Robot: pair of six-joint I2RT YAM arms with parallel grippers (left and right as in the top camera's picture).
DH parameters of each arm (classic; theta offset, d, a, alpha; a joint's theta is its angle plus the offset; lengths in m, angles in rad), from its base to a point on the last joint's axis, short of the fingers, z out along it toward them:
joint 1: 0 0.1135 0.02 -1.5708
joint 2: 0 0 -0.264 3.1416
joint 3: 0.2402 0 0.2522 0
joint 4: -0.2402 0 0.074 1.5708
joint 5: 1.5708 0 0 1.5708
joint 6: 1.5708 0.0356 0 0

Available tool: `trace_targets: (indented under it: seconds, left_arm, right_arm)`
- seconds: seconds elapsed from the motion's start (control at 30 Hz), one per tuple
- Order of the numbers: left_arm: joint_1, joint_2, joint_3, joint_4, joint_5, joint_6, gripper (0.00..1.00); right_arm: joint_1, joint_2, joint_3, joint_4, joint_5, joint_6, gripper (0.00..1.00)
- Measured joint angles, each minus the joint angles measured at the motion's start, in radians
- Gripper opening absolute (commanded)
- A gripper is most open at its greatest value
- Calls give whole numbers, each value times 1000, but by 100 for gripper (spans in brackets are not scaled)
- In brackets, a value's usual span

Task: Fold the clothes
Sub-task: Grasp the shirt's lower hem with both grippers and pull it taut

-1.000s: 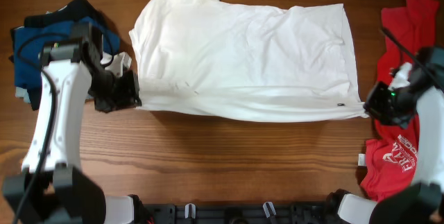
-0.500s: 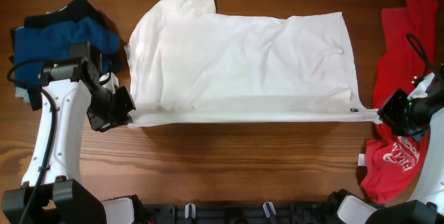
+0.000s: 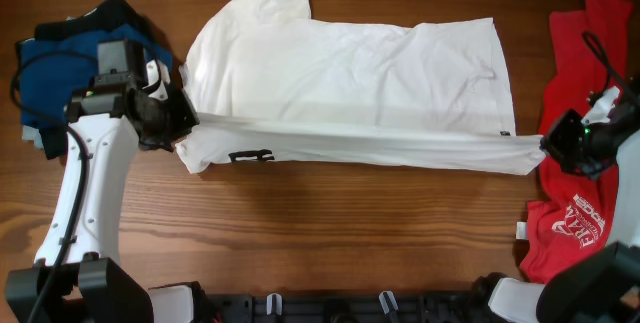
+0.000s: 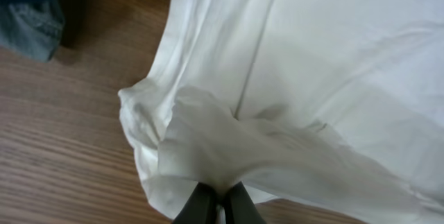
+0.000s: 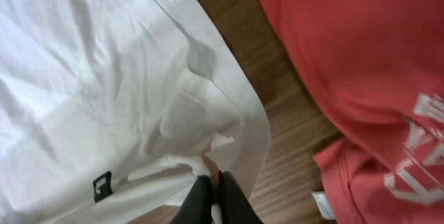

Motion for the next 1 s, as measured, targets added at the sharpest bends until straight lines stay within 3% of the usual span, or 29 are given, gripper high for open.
trace_targets:
  seconds: [0.5, 1.0]
  left_arm:
    - [-58, 182, 0, 190, -55, -4, 4]
    - [-61, 230, 0, 276, -61, -7, 4]
  right_arm:
    - [65, 116, -1, 207, -3, 27, 4]
    - [142, 205, -1, 254, 13, 55, 4]
